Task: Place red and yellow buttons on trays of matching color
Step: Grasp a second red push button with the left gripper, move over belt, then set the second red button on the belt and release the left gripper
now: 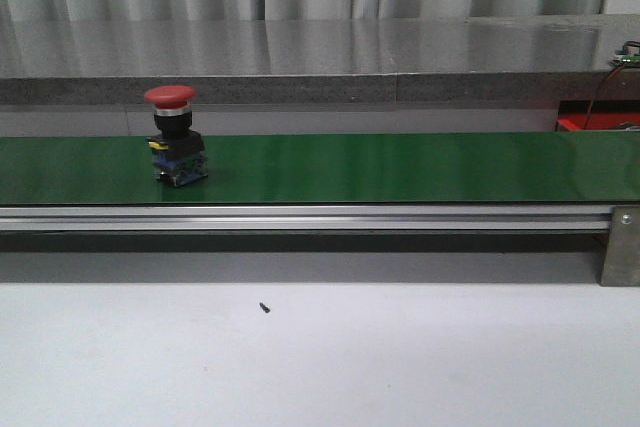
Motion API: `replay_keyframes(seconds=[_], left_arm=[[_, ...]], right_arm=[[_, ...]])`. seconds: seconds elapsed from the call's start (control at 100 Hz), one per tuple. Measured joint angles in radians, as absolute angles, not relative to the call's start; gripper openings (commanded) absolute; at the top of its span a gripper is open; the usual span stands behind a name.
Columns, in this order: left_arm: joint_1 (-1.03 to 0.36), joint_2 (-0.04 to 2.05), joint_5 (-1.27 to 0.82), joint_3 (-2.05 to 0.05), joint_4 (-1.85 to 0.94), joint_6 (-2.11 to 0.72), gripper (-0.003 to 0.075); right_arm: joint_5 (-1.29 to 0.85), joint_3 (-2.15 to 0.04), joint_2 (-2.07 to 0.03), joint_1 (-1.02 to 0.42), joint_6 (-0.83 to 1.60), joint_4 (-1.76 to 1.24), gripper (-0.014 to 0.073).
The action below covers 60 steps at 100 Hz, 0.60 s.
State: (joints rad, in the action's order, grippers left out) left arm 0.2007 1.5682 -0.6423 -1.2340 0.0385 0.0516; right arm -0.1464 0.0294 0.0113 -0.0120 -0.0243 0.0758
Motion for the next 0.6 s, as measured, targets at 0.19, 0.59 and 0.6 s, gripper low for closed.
replay_keyframes(seconds=[0.19,0.59,0.6], left_arm=[[0.175,1.642,-0.644,-1.249,0.029,0.041,0.0284],[0.173,1.685,-0.667,-1.262,0.016,0.037,0.0517],[0.173,1.685,-0.667,-1.261,0.016,0.037,0.0526]], right_arm=[[-0.146,0.029,0.011,-0.012,-0.024,0.076,-0.0096],[-0.146,0.029,0.011,-0.012,-0.024,0.076,-0.0096],[-0.146,0.029,0.011,-0.012,-0.024,0.076,-0.0096]])
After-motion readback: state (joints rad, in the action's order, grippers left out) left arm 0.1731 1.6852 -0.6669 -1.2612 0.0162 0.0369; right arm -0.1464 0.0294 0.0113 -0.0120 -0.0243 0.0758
